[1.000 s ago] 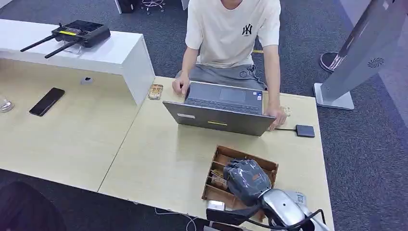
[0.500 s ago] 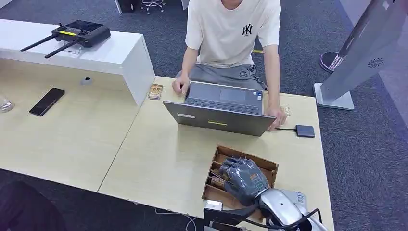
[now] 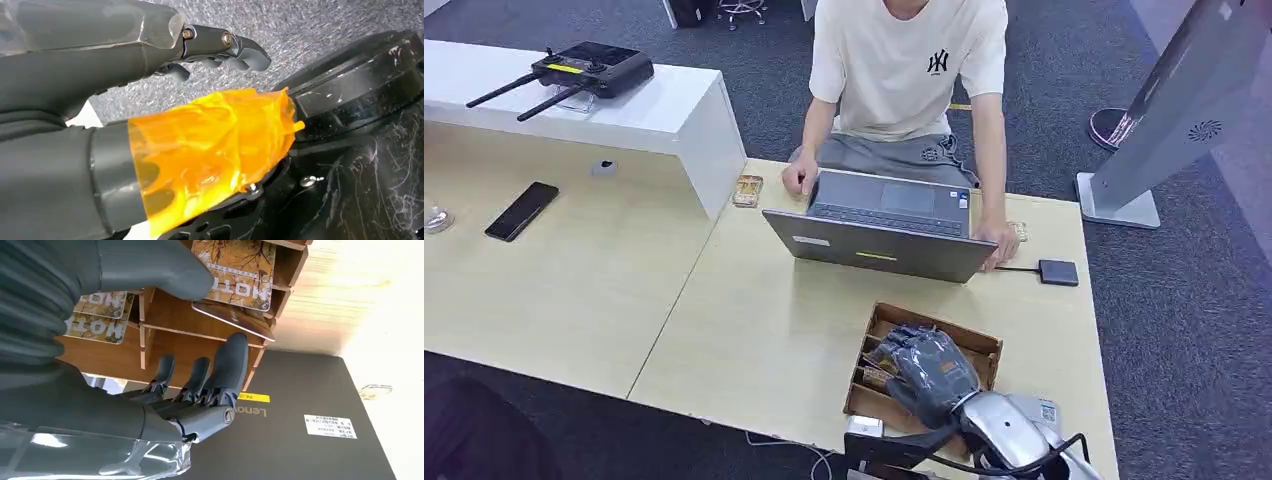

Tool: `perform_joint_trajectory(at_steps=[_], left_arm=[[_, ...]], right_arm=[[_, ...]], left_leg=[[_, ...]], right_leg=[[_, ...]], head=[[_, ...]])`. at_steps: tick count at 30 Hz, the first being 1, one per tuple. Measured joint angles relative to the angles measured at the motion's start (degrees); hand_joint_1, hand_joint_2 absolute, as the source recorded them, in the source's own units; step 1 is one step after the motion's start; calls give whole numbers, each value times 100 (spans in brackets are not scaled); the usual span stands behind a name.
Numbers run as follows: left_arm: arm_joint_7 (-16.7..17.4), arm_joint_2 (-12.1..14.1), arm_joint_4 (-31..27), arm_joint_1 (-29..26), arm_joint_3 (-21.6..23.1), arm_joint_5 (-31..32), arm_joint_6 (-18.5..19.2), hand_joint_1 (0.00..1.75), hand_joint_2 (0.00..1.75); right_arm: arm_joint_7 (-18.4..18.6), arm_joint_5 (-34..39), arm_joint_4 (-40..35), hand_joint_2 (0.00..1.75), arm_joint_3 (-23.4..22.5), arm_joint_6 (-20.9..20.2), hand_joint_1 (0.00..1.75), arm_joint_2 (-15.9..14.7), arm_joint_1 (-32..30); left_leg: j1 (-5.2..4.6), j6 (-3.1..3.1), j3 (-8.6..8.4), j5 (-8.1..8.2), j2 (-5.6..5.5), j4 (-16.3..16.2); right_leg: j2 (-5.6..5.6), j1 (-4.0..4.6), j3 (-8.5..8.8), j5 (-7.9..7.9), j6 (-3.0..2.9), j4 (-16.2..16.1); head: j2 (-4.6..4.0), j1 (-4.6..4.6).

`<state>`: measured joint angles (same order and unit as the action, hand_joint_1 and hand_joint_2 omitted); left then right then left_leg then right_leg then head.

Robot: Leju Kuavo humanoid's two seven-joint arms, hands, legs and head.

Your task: Pass the card to the sensor for recognition and then transmit it.

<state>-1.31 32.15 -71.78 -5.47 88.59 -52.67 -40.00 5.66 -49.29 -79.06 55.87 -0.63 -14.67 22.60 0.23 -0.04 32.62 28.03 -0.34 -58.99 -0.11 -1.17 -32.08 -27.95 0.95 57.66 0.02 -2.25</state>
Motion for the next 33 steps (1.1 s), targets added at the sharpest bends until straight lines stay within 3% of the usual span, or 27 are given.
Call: perform_joint_trajectory(at_steps=[7,9,26,30,33], left_arm=[[81,0,-2,0,0,162,0,0,0],[98,0,-2,0,0,159,2,0,0],[118,-2,-4,-4,-2,199,2,0,0],[155,0,-4,-11,-2,273,0,0,0],[199,0,-9,-31,-11,330,0,0,0]], right_arm=[[-2,0,37,175,0,-4,79,59,3],[-2,0,48,175,0,-4,86,77,4],[0,-37,188,175,0,-4,80,149,73],[17,-70,271,175,0,-2,87,177,102],[17,-101,319,175,0,0,80,179,107]], left_leg=[[0,0,0,0,0,0],[0,0,0,0,0,0],[0,0,1,0,0,0],[0,0,0,0,0,0],[0,0,1,0,0,0]], right_leg=[[0,0,0,0,0,0],[0,0,0,0,0,0],[0,0,0,0,0,0],[0,0,0,0,0,0],[0,0,0,0,0,0]], head=[[0,2],[0,0],[0,2],[0,0],[0,0]])
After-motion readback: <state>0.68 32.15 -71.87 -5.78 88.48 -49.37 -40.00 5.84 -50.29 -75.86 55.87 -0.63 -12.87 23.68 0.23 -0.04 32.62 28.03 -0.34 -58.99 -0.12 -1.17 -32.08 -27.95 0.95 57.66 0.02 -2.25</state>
